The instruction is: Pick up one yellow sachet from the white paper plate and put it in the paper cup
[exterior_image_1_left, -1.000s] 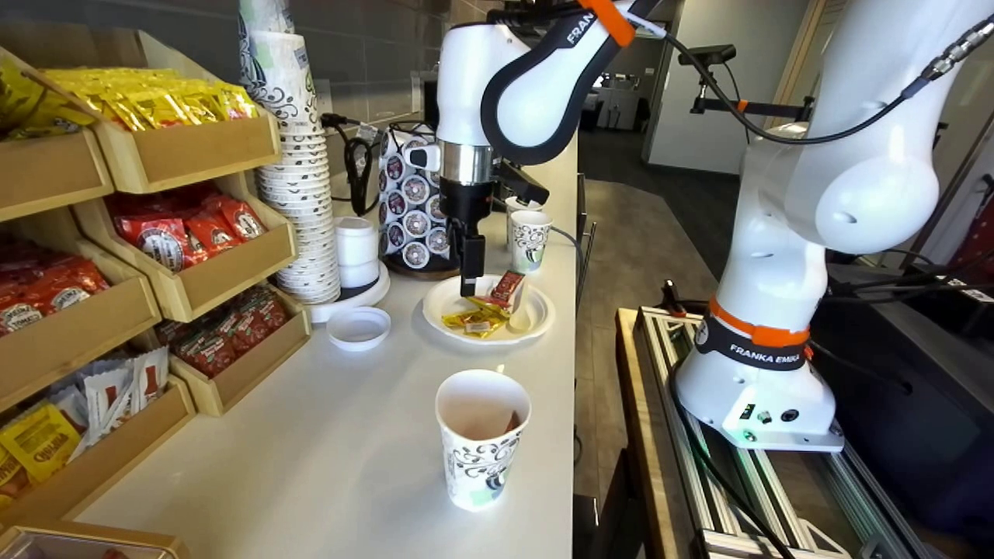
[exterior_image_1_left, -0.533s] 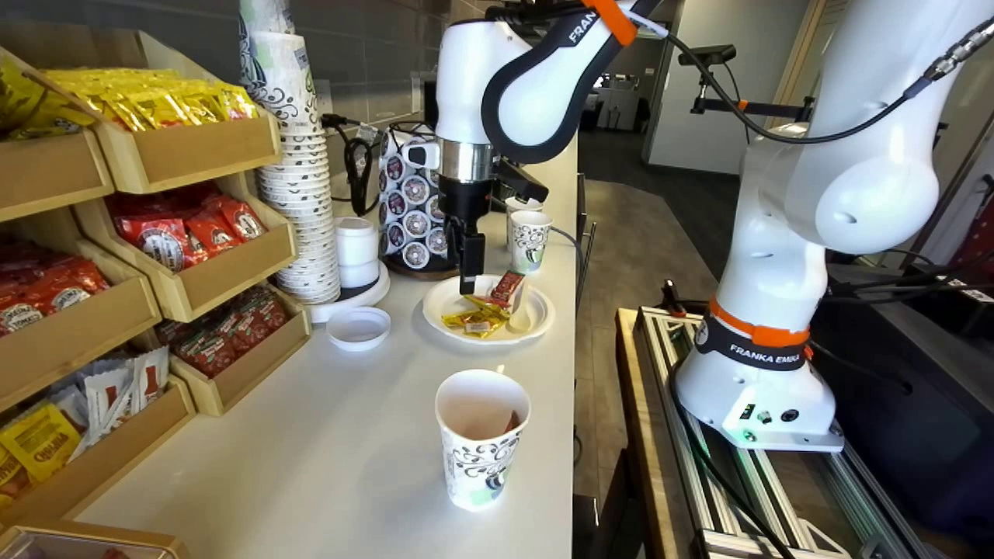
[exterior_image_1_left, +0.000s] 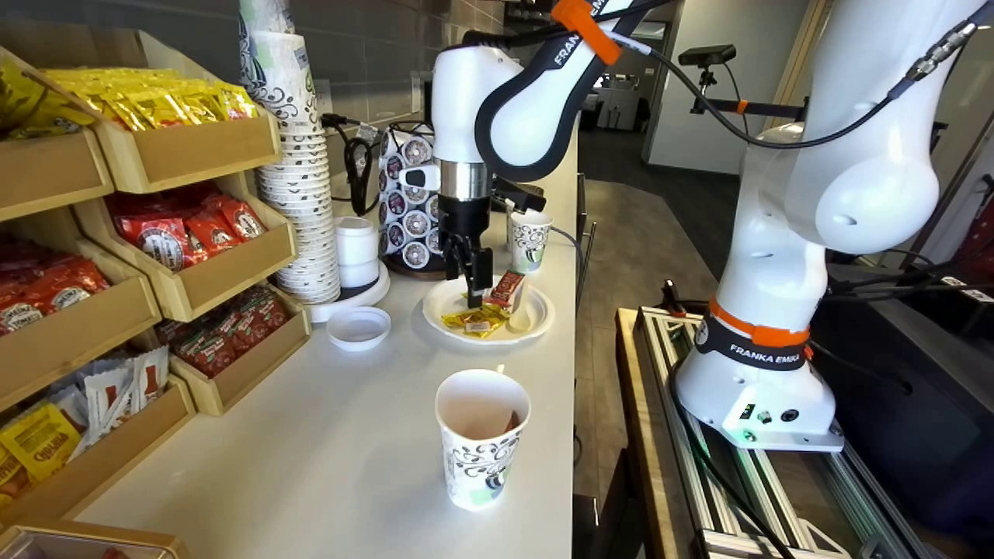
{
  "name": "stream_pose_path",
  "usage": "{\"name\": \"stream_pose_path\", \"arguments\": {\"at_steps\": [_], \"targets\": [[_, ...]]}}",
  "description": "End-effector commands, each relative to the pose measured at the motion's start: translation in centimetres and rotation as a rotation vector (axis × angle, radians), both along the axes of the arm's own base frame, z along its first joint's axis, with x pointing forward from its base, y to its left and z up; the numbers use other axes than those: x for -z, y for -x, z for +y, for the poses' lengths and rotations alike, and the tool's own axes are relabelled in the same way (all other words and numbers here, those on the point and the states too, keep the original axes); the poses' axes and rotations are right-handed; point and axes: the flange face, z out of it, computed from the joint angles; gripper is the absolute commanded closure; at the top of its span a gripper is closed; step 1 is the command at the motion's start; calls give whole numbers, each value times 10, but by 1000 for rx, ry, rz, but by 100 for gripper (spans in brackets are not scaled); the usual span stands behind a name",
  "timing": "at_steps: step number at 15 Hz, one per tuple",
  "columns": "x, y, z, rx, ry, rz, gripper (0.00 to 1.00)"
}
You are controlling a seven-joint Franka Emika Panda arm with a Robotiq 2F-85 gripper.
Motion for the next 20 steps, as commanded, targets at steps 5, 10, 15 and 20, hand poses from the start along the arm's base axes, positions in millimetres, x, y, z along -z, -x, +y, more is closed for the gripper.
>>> {"name": "stream_pose_path", "arguments": {"at_steps": [5,10,15,20], "targets": [[28,-16,-4,-58,-48,-6,4],[37,-20,-9,-52,-72,18,23],[44,-21,-10,-62,-84,37,40],[45,-23,-9,-79,-87,44,78]]}}
